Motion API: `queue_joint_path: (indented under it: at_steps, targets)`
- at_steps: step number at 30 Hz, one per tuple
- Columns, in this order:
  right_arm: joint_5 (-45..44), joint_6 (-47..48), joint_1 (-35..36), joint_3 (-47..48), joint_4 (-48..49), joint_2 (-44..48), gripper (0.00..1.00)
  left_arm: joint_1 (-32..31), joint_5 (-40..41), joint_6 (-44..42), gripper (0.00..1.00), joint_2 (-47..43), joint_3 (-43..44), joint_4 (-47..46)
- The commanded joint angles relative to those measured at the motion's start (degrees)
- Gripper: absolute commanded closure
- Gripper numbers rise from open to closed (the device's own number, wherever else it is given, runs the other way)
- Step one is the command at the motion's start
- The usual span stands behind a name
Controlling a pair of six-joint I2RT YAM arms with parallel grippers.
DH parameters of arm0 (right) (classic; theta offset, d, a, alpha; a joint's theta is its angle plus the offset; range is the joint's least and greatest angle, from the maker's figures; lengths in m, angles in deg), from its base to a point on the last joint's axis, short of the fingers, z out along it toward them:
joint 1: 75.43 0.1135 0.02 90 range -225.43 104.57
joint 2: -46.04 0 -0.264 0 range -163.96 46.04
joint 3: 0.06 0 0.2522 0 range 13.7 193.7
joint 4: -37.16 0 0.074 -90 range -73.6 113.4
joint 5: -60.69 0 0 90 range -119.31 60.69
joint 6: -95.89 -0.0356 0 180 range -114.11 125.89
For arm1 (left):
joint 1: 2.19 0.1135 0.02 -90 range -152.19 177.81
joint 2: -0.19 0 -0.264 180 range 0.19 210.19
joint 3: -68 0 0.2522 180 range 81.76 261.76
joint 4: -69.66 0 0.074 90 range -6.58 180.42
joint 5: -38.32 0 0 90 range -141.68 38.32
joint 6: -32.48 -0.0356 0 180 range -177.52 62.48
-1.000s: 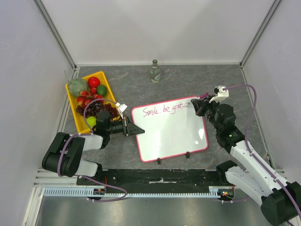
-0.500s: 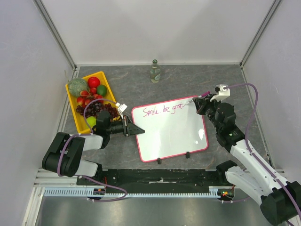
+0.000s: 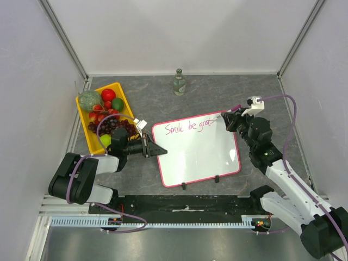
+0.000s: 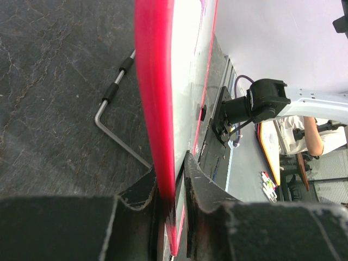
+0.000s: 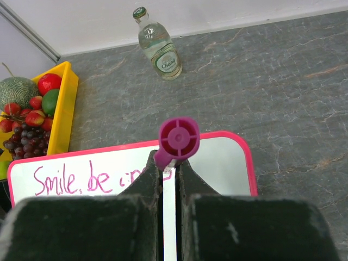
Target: Write a sentence on the whiteboard
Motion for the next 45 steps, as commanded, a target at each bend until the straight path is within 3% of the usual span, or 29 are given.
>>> queue_joint_path:
  at_steps: [1,20,45]
  targets:
    - [2.1,0.3,-0.3,0.9,0.5,-0.2,1.00,-0.7,2.8,-6.0,0.98,0.7,-1.0,1.7]
    - [0.7,0.1,-0.3,-3.9,-3.4,3.6,1.00,-0.7,2.7,-5.9,0.98,0.9,-1.0,1.7]
    - [-0.8,0.5,-0.6,3.1,-4.9,7.9,1.00,-1.0,2.8,-6.1,0.98,0.7,-1.0,1.7]
